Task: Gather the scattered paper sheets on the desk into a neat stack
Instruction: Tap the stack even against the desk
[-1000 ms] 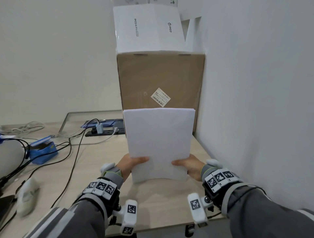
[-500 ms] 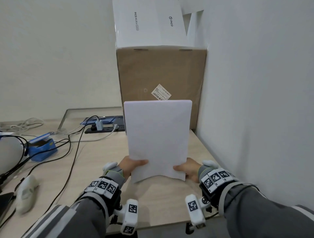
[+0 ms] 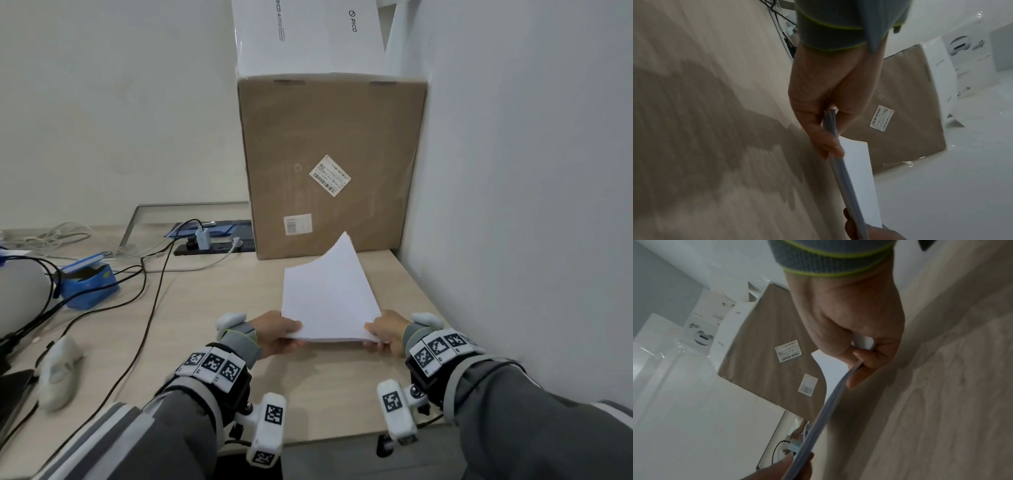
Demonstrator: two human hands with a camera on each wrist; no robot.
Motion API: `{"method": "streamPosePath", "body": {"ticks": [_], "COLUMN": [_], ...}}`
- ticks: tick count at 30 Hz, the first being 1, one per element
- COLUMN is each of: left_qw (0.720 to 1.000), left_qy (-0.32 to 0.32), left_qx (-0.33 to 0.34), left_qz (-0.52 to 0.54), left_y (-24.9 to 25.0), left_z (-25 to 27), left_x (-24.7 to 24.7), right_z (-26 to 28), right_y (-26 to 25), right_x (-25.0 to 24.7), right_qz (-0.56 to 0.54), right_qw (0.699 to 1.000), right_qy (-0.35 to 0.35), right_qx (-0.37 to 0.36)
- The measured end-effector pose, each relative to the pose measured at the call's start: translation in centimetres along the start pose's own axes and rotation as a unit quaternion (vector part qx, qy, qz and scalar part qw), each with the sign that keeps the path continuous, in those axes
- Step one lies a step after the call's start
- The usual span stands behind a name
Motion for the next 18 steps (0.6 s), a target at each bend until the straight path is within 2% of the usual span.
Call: {"method": "streamPosePath", "body": {"ticks": [5,10,13,15,18], "left_qw": [0.998,0.994,0.99,0.987,0.979], "left_qy": [0.04,0.078,0.102,0.112,0.13], "left_qx": [0.03,0.03,0.017,0.006,0.009], "left_qz": [-0.039,-0.075,-0.099,-0.119,-0.155], "left_y": [0.0,0.1,0.3,0.8,1.5], "left_z": [-0.7,-2.7,-3.7,-4.5,-5.4], "left_x": [-0.3,-0.6,-0.8,-0.7,-0.8], "right_z": [-0.5,-3.0,-3.3,-4.0,-5.3], "right_y": [-0.2,-1.1,-2.1,-2.9,-3.5], "right_x": [0.5,0.6,0.6,0.8,0.9], "right_qz": [-0.015,0.029,0.015,0.033,0.116], "right_qw": [1.0,0.998,0.999,0.999,0.99], "right_qy": [-0.003,0.055,0.048,0.039,0.066], "right_qx": [0.003,-0.01,-0.006,-0.02,-0.047]}}
Point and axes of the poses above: each hand's wrist, its own z-axis away from the middle knuckle, its own x-axis out of the palm, y = z × x, the point moved 4 cm from there along -z, towards the middle knuckle, and after that the axes turned 6 degrees about y, right-handed, at the moved point
